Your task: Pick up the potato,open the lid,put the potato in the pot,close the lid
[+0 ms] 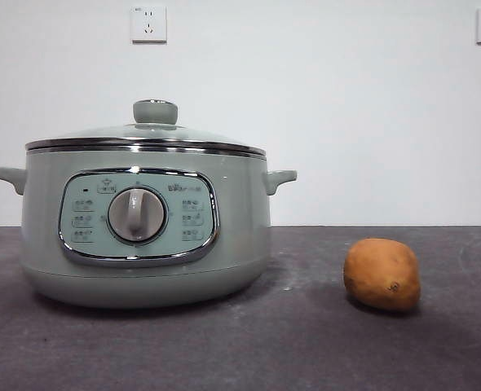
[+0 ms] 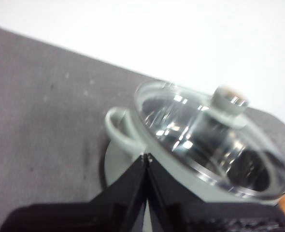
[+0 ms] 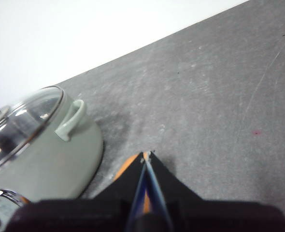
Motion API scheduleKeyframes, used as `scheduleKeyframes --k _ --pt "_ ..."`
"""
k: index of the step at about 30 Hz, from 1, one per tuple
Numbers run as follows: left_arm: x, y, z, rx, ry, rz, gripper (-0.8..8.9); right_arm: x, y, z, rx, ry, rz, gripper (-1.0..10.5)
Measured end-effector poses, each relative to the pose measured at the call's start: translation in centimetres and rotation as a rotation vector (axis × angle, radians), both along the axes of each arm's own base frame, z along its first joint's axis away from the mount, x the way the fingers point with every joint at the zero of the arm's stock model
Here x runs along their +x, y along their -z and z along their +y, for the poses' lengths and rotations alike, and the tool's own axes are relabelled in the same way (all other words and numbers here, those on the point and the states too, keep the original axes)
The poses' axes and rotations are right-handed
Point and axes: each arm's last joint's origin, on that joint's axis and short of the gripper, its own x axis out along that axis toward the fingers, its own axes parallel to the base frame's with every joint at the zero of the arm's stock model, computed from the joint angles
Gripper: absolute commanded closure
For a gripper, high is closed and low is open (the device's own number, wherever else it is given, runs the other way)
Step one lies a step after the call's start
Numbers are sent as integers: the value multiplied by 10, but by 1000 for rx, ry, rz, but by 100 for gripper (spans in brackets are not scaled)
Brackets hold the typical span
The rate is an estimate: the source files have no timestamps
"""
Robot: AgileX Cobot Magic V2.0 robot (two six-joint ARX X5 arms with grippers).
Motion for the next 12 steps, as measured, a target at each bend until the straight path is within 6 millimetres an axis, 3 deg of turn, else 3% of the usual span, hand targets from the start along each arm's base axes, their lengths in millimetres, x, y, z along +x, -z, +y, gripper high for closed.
scheduleKeyframes --k 7,12 --pt "-12 -49 -1 13 54 -69 820 7 -47 1 -10 -2 6 958" --pt "-8 -79 -3 26 111 -65 820 18 -77 4 -17 -7 32 947"
